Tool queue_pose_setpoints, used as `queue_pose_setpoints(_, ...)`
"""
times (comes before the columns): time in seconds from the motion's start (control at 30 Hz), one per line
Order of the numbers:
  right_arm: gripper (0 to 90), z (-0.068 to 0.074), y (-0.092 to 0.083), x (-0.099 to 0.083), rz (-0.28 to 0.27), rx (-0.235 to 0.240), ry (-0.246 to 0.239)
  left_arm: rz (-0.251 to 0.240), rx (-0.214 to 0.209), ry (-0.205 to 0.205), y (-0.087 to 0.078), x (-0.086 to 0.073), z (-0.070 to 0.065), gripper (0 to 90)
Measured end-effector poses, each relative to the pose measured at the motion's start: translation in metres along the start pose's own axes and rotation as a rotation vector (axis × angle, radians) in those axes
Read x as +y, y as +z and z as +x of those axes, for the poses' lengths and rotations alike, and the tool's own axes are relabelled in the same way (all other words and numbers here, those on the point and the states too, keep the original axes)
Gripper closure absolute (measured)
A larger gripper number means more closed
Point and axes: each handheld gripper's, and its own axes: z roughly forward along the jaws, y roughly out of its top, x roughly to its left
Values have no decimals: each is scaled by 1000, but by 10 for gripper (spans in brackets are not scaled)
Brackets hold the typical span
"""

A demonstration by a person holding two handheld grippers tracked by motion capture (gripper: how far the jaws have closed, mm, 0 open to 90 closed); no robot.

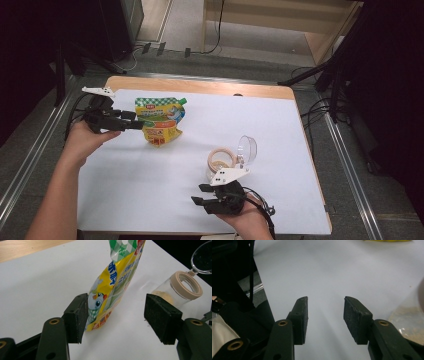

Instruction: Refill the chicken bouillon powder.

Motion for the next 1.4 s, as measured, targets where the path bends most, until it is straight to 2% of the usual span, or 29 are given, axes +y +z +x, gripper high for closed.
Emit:
queue_pose_setpoints(0.13,563,4,10,6,20,10,-21,2,7,16,9,7,-2,396)
queue_pose_setpoints(0.2,563,6,14,9,27,17,-28,-17,-10,20,14,9,-3,408)
queue_pose_setpoints(0.3,562,6,20,16,21,25,-34,5,6,36,22,14,-4,431)
queue_pose_setpoints(0.43,561,6,29,27,6,43,-36,2,5,16,31,16,-3,473)
queue_pose_setpoints(0.53,561,5,38,34,4,54,-34,15,-5,16,38,16,-3,521)
queue_pose_setpoints(0.63,562,5,47,37,8,53,-43,12,-8,35,44,17,-6,580)
queue_pose_setpoints(0.8,562,4,56,32,-16,36,-66,-8,5,54,48,14,-10,675)
queue_pose_setpoints(0.87,562,5,59,27,-8,38,-74,-12,-4,54,48,13,-10,706)
queue_pose_setpoints(0.97,559,5,63,21,11,46,-58,-19,4,56,47,12,-10,753)
queue_pose_setpoints(1.13,552,7,69,14,29,46,-59,-33,5,61,45,11,-10,840)
queue_pose_setpoints(1.2,552,6,70,14,30,43,-54,-29,16,76,44,11,-12,900)
queue_pose_setpoints(1.4,551,4,70,14,21,38,-33,-22,20,72,41,15,-17,900)
